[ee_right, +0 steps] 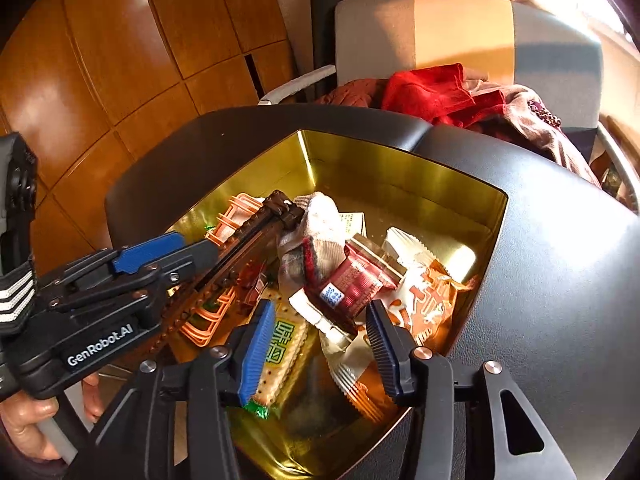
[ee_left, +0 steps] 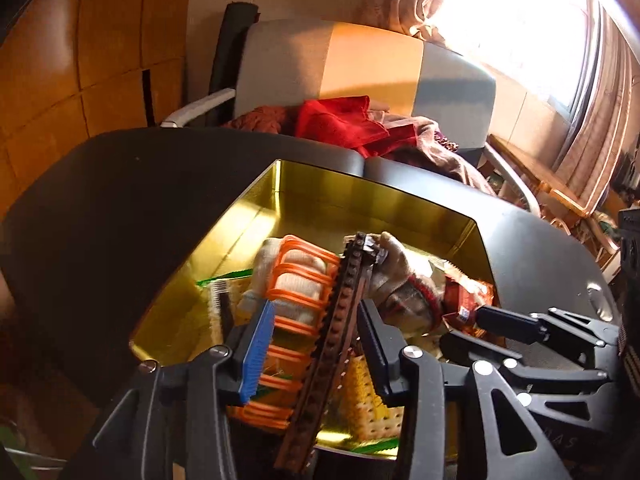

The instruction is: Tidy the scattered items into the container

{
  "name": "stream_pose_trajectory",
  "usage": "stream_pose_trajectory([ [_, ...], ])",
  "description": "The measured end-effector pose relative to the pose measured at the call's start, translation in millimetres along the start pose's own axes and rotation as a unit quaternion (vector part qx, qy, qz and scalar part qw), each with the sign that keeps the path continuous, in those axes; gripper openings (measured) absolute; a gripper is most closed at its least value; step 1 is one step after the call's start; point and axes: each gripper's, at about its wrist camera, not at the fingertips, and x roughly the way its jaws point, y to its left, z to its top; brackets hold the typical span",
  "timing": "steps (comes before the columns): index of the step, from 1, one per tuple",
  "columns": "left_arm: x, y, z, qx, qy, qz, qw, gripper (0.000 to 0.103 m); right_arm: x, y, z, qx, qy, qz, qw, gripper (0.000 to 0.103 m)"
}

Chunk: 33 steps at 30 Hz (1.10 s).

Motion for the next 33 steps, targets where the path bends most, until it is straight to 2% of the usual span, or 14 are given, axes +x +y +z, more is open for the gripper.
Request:
stream_pose_trajectory([
  [6,-16.3,-1.7,-6.8,0.002,-0.009,0.033,0.9994,0.049,-11.7,5.8,-4.4,0.004,-0.009,-0.037,0.999,0.055],
  [10,-28.7,-4.2,-9.4,-0.004,-0.016,0.083,0.9964,0.051,-22.9,12.0,-7.3,0.017,-0.020,-0.090,0.996,0.072],
  [18,-48.2,-6.1,-10.7,-0.013,-0.026,0.170,0.9850,0.051,-37.3,25.5,-9.2,0.029,-0.044,-0.149,0.987,0.087],
  [21,-49.6,-5.7,-11.6,-0.014,-0.025,0.171,0.9848,0.051,-42.7,30.2,-9.6,0.029,-0.059,-0.160,0.985,0.089],
  [29,-53.3,-4.7,-14.1,-0.016,-0.022,0.174,0.9843,0.051,-44.6,38.5,-11.7,0.019,-0.064,-0.161,0.985,0.094],
  [30,-53.8,-4.6,-14.4,-0.016,-0.022,0.175,0.9842,0.050,-44.5,38.7,-11.8,0.019,-0.064,-0.162,0.985,0.094],
  [32,-54.7,-4.3,-15.0,-0.017,-0.021,0.176,0.9841,0.040,-44.3,39.2,-12.2,0.019,-0.065,-0.162,0.984,0.094],
  [33,-55.2,-4.2,-15.3,-0.017,-0.021,0.176,0.9840,0.040,-44.2,39.4,-12.4,0.019,-0.065,-0.162,0.984,0.094],
])
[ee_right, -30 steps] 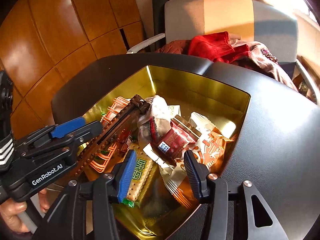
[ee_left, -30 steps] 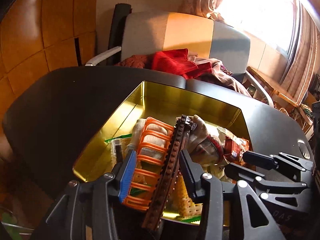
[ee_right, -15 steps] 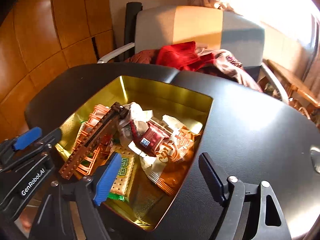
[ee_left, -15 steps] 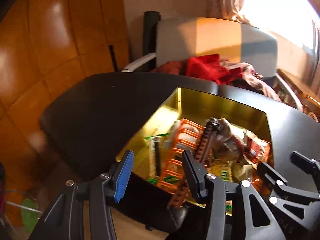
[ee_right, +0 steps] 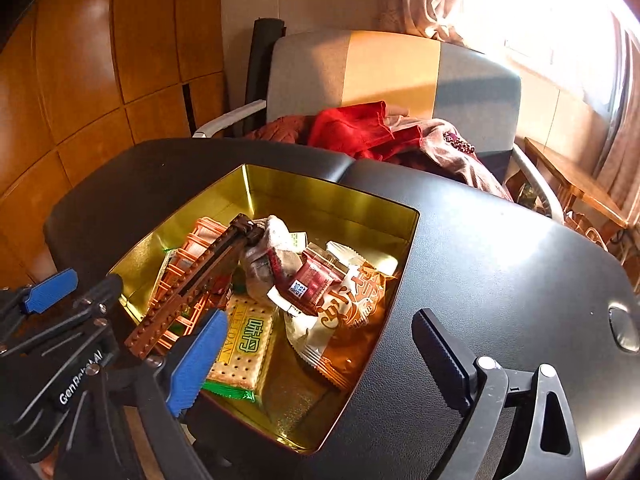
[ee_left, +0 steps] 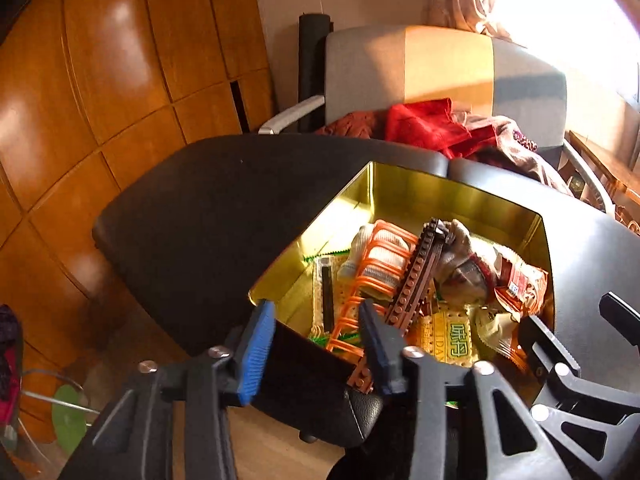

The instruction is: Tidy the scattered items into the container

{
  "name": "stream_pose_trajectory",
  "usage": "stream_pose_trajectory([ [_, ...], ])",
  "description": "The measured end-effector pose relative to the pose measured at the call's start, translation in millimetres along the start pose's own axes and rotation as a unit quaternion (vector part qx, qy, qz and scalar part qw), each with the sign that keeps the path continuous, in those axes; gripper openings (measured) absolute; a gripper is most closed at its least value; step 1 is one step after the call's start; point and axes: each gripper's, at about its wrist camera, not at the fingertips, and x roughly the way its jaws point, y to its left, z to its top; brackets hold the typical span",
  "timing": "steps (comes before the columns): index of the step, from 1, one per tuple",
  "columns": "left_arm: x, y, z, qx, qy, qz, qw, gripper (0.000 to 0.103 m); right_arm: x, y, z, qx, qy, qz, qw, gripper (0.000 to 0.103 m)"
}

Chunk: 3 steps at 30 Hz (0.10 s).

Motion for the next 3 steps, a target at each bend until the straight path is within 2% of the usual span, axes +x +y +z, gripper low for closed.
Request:
stream_pose_trajectory([
  [3,-1.1,0.7,-0.5,-0.001,0.001,0.000,1.0000,0.040,0.0,0.7,-0.6,0.000,-0.001,-0.001,1.000,0.094],
])
